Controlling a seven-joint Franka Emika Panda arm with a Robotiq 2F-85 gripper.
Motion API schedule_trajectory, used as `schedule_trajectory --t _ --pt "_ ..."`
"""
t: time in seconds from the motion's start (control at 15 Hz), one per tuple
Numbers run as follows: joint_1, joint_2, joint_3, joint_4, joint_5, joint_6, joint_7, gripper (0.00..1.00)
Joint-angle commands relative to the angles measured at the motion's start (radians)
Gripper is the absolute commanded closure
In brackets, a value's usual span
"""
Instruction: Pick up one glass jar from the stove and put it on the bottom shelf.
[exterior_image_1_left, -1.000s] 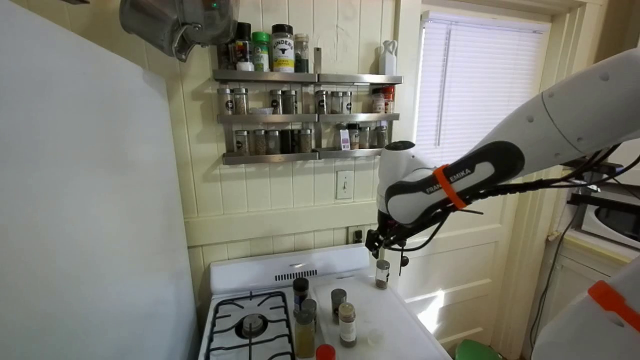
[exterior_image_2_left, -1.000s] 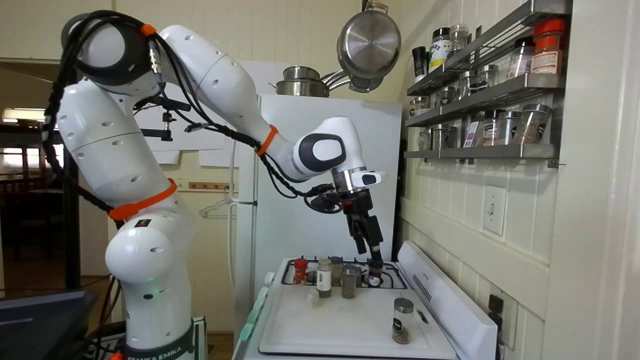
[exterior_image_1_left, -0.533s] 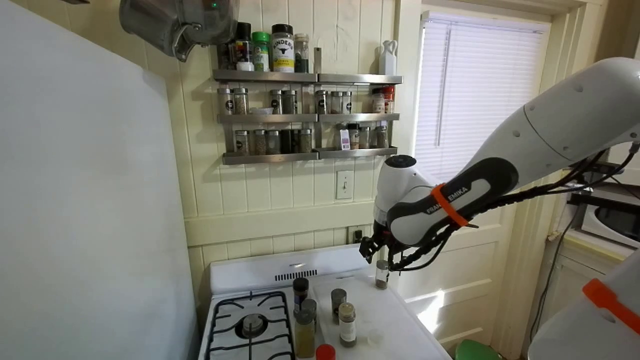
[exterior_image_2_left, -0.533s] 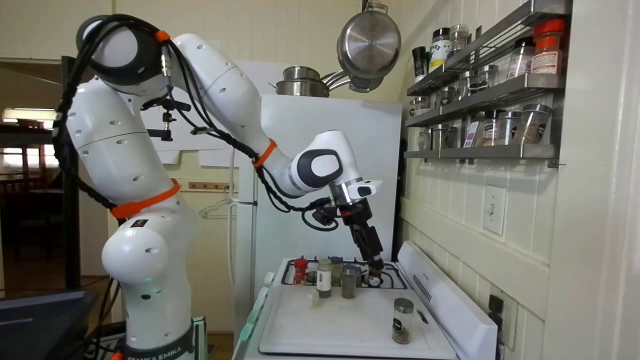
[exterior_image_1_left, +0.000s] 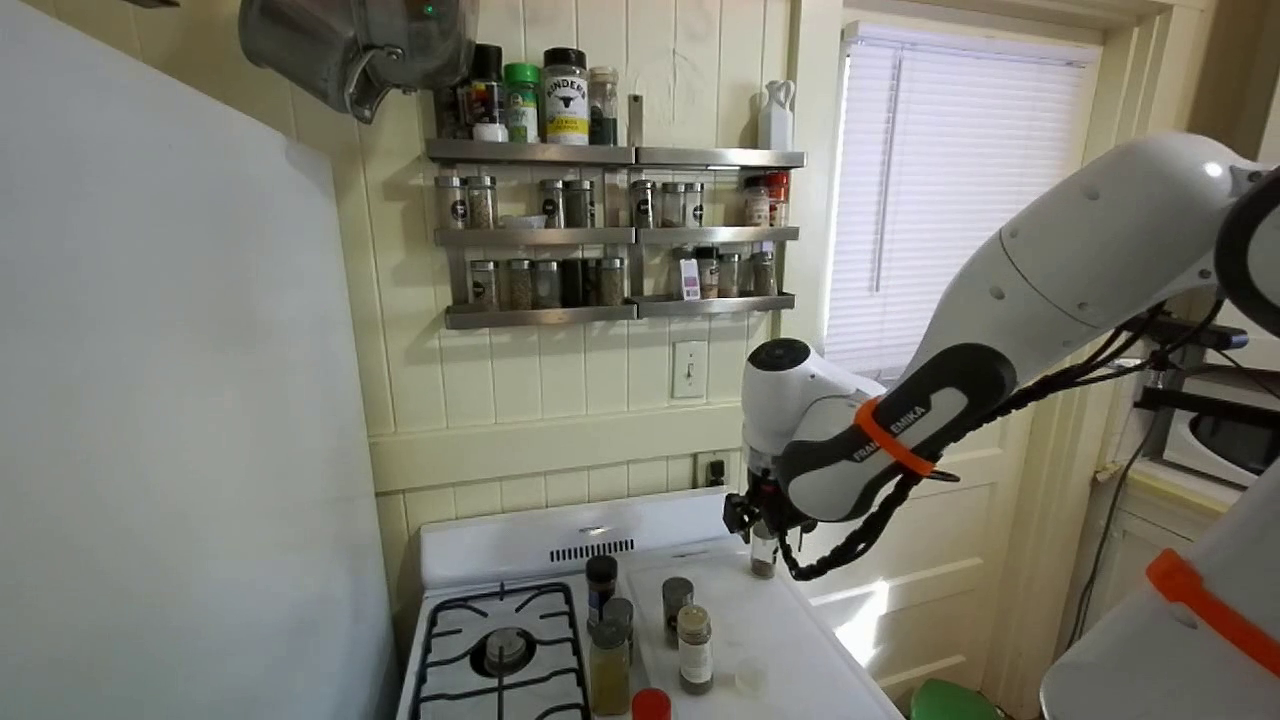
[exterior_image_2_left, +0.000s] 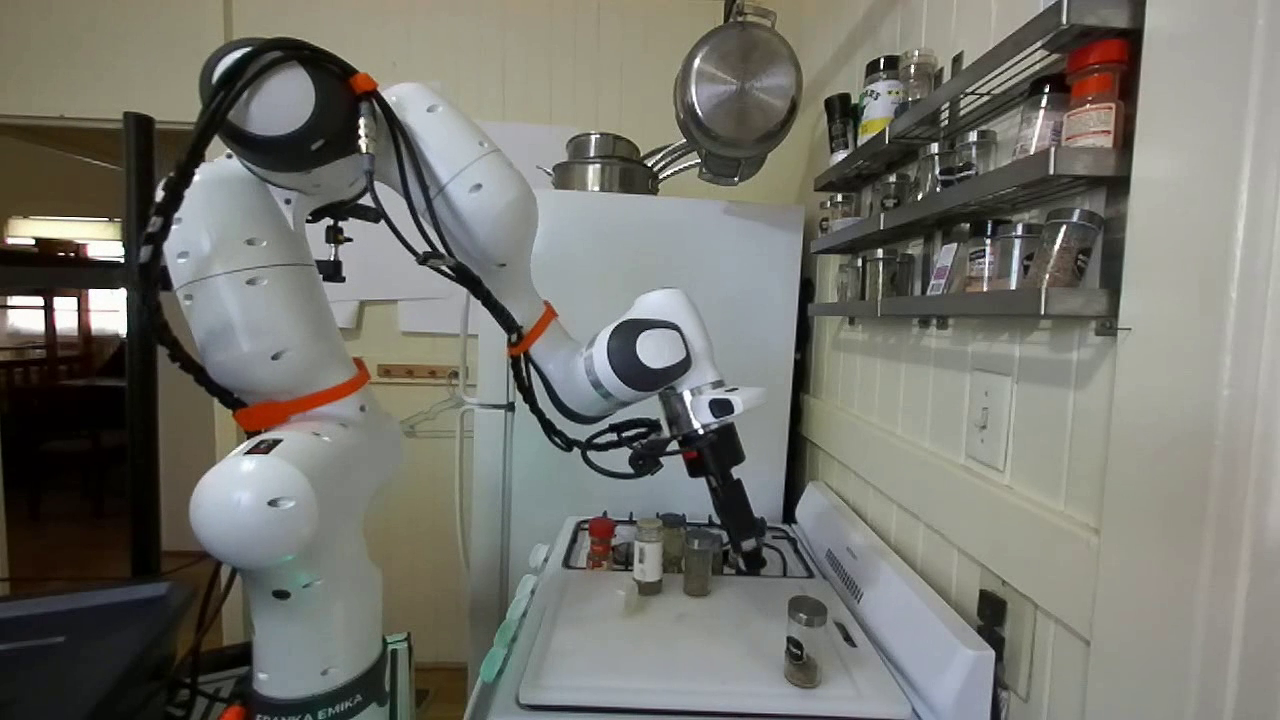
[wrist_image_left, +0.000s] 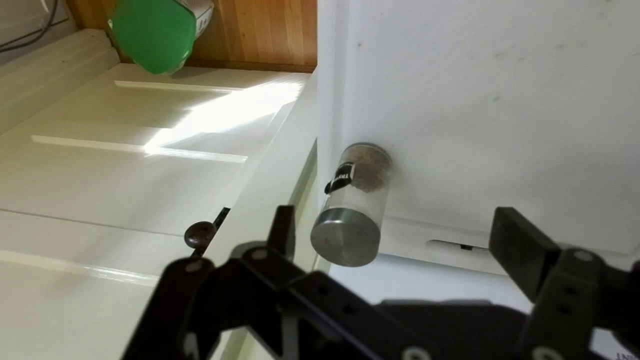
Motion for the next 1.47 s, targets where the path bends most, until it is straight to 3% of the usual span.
schedule_trajectory --t 0.0,0.2,0.27,0.73,1.4 --pt "-0.042 0.042 0.044 0.005 -0.19 0.022 0.238 0.0" --pt "-0.021 0.069 0.015 0.004 -0.338 0.044 0.426 0.0" --pt "-0.07 0.073 0.059 0.002 -0.367 0.061 0.481 0.0" --pt "-0.138 0.134 0.086 0.036 -0.732 0.083 0.866 0.0" --pt "-0.126 0.269 0.079 0.118 -1.037 0.051 1.156 0.0"
